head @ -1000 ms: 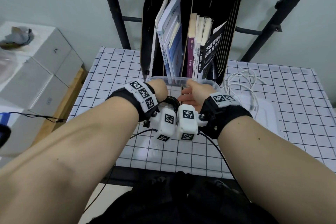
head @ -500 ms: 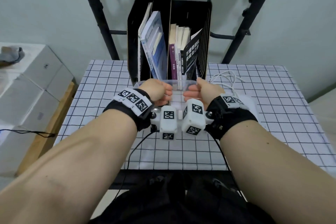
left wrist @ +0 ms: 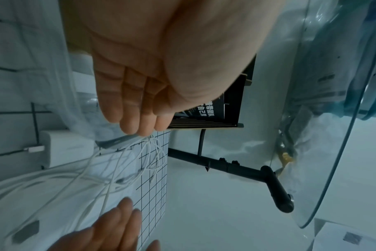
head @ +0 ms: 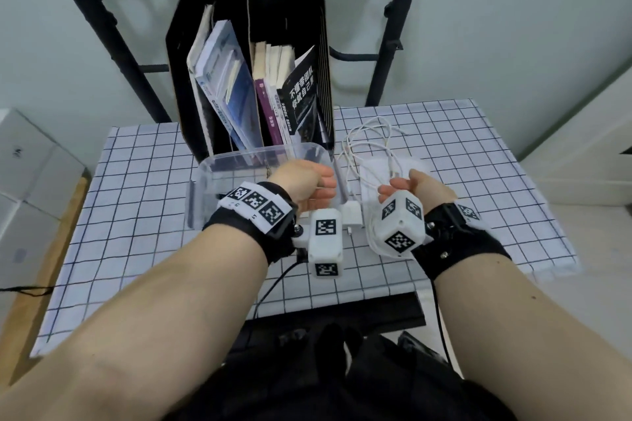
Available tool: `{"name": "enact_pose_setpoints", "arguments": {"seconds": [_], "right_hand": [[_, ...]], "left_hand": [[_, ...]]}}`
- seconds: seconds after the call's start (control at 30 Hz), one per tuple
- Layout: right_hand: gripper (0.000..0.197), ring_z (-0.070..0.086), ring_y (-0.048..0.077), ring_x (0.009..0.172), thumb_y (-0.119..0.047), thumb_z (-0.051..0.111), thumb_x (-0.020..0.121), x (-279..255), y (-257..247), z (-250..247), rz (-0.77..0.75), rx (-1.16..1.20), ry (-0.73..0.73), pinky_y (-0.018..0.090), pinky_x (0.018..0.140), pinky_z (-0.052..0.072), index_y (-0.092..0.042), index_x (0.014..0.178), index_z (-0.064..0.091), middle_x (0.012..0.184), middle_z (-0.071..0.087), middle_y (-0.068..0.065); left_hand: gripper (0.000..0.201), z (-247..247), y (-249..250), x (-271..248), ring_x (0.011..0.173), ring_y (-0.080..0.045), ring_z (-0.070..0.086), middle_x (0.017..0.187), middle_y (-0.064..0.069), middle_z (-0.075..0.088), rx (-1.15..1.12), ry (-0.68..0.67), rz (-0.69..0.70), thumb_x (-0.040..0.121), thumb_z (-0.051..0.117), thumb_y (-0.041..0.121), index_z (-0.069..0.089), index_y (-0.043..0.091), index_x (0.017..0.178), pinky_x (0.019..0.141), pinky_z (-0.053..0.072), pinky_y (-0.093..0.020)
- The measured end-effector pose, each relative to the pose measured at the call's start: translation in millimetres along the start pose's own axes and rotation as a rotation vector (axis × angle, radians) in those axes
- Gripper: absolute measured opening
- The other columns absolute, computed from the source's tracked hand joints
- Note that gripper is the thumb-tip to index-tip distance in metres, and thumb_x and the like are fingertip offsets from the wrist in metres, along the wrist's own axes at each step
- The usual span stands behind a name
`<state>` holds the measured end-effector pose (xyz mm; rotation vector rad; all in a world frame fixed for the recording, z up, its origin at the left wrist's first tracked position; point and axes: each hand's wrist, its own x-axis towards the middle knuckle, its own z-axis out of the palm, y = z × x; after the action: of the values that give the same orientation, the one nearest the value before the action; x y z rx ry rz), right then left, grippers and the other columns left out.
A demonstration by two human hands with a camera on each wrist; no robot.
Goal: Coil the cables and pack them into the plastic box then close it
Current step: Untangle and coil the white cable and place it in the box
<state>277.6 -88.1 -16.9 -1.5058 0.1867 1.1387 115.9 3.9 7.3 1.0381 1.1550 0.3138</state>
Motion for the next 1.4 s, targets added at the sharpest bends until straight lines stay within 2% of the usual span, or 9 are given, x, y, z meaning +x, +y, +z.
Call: {"name": "enact_pose_setpoints", "arguments": {"seconds": [0.1,0.2,0.33,0.6,0.8,0.97,1.07,1.3,1.4], "right_hand": [[0.039,0.059,0.028,0.071,-0.032,0.043,0.101,5,7,-15,0.022,-0.002,0.025,0.037,0.078,0.052,-0.001,0.081,0.057,0.085,0.065,0.019],[0.038,0.06,0.027,0.067,-0.032,0.043,0.1,9,14,-28,0.046,-0.033,0.065,0.036,0.071,0.052,-0.001,0.086,0.059,0.082,0.066,0.017],[0.036,0.065,0.029,0.068,-0.033,0.045,0.098,11,18,-43,0.029,-0.105,0.131,0.044,0.086,0.055,-0.003,0.091,0.063,0.086,0.071,0.018],[0.055,0.066,0.035,0.092,-0.044,0.037,0.098,16,21,-63,0.035,-0.133,0.162,0.048,0.094,0.051,0.002,0.104,0.067,0.101,0.07,0.019],[0.053,0.066,0.041,0.098,-0.047,0.039,0.095,24,22,-54,0.055,-0.165,0.124,0.053,0.094,0.05,-0.003,0.094,0.068,0.107,0.068,0.021],[0.04,0.068,0.03,0.092,-0.041,0.039,0.099,29,11,-50,0.036,-0.11,0.11,0.035,0.073,0.056,-0.013,0.119,0.061,0.122,0.06,0.018],[0.044,0.065,0.032,0.105,-0.043,0.04,0.098,32,6,-47,0.027,-0.011,0.089,0.039,0.079,0.054,-0.016,0.13,0.055,0.132,0.055,0.016],[0.05,0.065,0.032,0.106,-0.042,0.041,0.099,35,-2,-38,0.026,0.04,0.1,0.036,0.075,0.054,-0.006,0.132,0.053,0.129,0.06,0.012],[0.051,0.062,0.031,0.111,-0.037,0.035,0.103,33,-7,-39,0.003,0.103,0.067,0.039,0.09,0.052,0.004,0.127,0.055,0.125,0.062,0.019]], "left_hand": [[0.022,15,0,0,0.063,-0.016,0.061,0.083,-0.009,0.065,-0.003,-0.011,-0.016,0.095,0.04,-0.002,0.061,0.005,0.098,0.052,0.054,-0.023],[0.018,32,-1,0,0.067,-0.019,0.06,0.089,-0.012,0.063,-0.016,-0.046,-0.043,0.096,0.041,0.0,0.058,0.004,0.097,0.06,0.054,-0.026],[0.018,53,-8,1,0.074,-0.021,0.062,0.09,-0.014,0.063,-0.001,-0.07,-0.06,0.095,0.044,-0.001,0.06,-0.001,0.105,0.069,0.056,-0.027],[0.03,73,-16,12,0.094,-0.025,0.059,0.103,-0.016,0.059,0.041,-0.059,-0.054,0.094,0.036,-0.009,0.057,-0.004,0.115,0.084,0.052,-0.029],[0.034,78,-17,19,0.105,-0.028,0.06,0.114,-0.019,0.059,0.03,-0.045,-0.074,0.094,0.034,-0.01,0.056,-0.005,0.119,0.089,0.051,-0.03],[0.032,76,-15,26,0.098,-0.024,0.062,0.112,-0.017,0.061,-0.007,-0.016,-0.09,0.094,0.036,-0.008,0.057,-0.002,0.117,0.083,0.053,-0.028],[0.032,75,-15,29,0.097,-0.024,0.063,0.111,-0.017,0.061,0.001,-0.018,-0.093,0.094,0.036,-0.009,0.058,-0.002,0.116,0.081,0.053,-0.028],[0.032,79,-9,34,0.079,-0.02,0.062,0.091,-0.014,0.061,-0.014,0.01,-0.111,0.094,0.033,-0.011,0.059,-0.001,0.109,0.075,0.055,-0.026],[0.03,82,-7,35,0.082,-0.021,0.062,0.092,-0.014,0.059,-0.019,0.009,-0.131,0.095,0.035,-0.009,0.057,-0.004,0.115,0.079,0.055,-0.028]]}}
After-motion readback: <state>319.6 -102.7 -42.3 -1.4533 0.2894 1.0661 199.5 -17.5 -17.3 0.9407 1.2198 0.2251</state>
